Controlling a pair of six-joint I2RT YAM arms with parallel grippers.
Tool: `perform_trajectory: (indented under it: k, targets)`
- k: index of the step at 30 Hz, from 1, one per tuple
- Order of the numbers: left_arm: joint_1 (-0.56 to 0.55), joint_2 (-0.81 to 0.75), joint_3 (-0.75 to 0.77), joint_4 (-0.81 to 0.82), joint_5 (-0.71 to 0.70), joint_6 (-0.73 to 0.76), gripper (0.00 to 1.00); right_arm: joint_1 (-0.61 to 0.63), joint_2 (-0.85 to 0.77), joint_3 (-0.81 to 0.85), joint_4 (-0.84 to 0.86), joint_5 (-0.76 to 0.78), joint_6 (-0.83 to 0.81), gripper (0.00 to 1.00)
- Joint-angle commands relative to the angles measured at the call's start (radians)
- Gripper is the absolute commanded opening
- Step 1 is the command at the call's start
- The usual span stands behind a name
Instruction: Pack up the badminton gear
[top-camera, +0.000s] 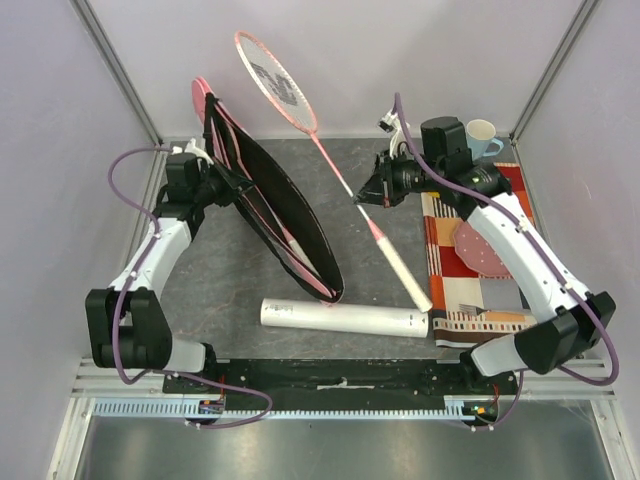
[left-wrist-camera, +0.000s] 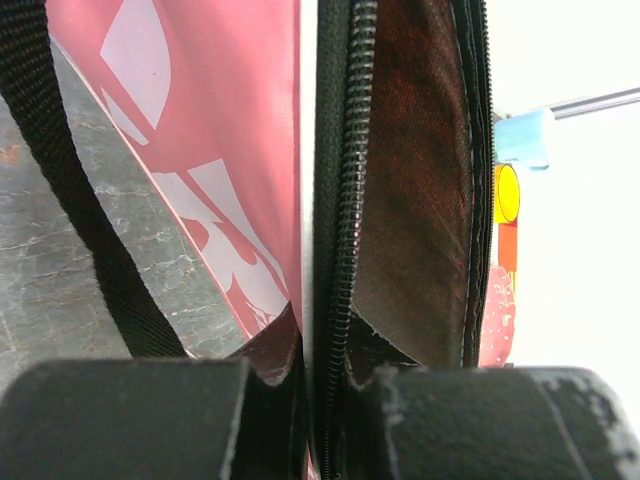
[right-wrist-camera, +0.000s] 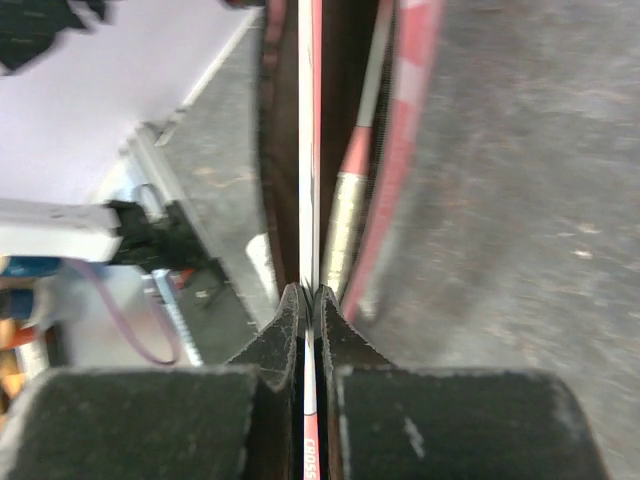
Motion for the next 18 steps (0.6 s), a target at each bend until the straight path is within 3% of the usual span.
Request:
perform_trajectory:
  k: [1, 18]
  targets:
    - [0.008, 0.007, -0.068, 0.326, 0.099, -0.109, 0.02, 0.009, -0.071, -0.095, 0.191, -0.275, 0.221, 0.00]
    - [0.006, 0.058, -0.177, 0.536, 0.171, -0.172, 0.02, 0.110, -0.003, -0.219, 0.334, -0.370, 0.386, 0.00]
